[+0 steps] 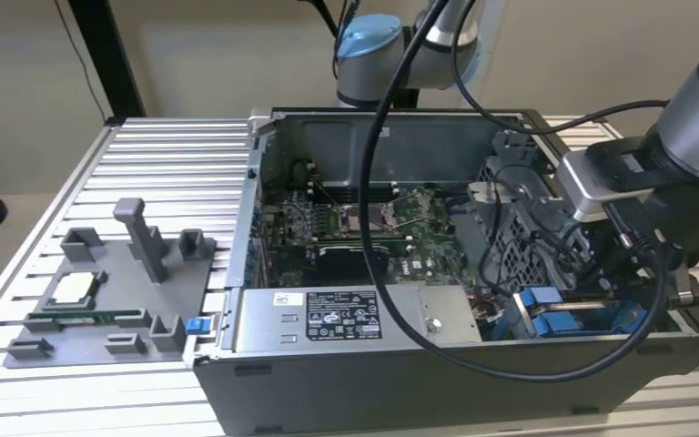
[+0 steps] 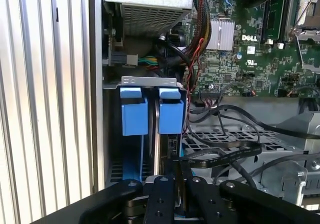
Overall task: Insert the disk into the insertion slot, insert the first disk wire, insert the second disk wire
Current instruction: 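Insert the second disk wire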
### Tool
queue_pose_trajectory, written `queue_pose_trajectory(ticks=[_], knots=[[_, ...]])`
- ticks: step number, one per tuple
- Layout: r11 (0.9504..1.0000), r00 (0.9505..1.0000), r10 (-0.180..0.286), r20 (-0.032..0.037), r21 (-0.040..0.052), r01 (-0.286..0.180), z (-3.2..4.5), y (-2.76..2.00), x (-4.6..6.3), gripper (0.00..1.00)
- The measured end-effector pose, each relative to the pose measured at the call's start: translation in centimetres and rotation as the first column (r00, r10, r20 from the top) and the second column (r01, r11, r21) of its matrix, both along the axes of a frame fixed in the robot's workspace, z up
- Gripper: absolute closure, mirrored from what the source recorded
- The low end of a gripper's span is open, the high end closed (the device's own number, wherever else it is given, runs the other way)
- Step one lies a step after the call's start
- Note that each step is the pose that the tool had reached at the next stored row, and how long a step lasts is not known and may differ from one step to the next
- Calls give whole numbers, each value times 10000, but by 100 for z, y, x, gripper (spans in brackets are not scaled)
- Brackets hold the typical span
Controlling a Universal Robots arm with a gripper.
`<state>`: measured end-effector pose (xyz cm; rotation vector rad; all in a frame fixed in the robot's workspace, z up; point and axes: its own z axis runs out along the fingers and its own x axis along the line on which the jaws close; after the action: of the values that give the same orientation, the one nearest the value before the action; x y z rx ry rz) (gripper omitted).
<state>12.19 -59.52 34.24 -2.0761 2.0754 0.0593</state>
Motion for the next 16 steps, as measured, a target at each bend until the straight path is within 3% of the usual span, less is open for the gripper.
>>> queue_pose_trajectory(ticks=[16], knots=[[10000,10000,-1,1,0,1,-22,18,10,100]])
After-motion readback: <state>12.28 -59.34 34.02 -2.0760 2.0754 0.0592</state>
